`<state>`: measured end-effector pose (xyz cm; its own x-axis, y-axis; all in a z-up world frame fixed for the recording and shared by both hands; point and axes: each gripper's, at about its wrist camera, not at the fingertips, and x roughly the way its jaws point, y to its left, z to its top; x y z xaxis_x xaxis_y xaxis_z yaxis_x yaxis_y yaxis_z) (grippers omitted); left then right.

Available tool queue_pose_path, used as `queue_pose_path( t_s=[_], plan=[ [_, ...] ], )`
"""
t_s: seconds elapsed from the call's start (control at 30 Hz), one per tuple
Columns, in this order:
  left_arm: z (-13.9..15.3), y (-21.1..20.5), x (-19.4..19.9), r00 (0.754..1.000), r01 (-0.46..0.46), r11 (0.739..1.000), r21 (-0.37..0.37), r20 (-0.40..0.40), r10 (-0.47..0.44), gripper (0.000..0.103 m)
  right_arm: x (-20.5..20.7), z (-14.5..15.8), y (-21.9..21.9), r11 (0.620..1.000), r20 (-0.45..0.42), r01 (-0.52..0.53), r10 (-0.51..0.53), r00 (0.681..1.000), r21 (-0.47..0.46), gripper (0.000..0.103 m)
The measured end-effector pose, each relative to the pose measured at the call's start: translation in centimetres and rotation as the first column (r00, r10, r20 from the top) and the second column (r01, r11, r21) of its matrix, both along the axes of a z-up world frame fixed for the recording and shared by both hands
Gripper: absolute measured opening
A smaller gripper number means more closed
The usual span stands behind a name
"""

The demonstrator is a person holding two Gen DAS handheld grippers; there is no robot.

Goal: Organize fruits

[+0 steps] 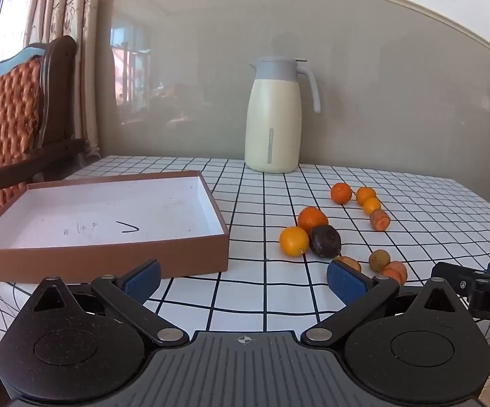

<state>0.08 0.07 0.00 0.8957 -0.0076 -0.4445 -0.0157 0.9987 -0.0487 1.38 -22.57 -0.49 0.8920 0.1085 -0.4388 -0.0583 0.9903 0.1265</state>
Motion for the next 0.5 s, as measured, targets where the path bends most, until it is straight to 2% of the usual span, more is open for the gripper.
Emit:
queue_pose_path(
  t_s=[0.07,0.17,0.33,0.5],
  plan=[
    [0.0,0.3,0.4,1.0,0.017,1.0,0.001,0.004,-0.017,0.103,0.0,0.0,-0.1,1.0,0.003,-0.008,0.008,1.0,0.008,0.097],
    [-0.1,0.8,-0.5,0.999,0.007,1.0,0.002,0.05,-0.007,0.103,0.1,-0.3,-0.7,0.999,0.0,-0.013,0.013,1.0,0.032,0.097],
    [-0.1,0.0,-0.6,0.999,-0.02,0.999,0.041,0.048,0.018,0.103,0.1,-0.1,-0.1,1.0,0.001,-0.007,0.007,1.0,0.019,0.097],
    [-0.1,0.3,-0.7,0.998,-0.024,0.999,0.037,0.051,0.022,0.103,-0.1,0.0,0.2,1.0,0.007,-0.009,0.009,1.0,0.003,0.097]
  ],
)
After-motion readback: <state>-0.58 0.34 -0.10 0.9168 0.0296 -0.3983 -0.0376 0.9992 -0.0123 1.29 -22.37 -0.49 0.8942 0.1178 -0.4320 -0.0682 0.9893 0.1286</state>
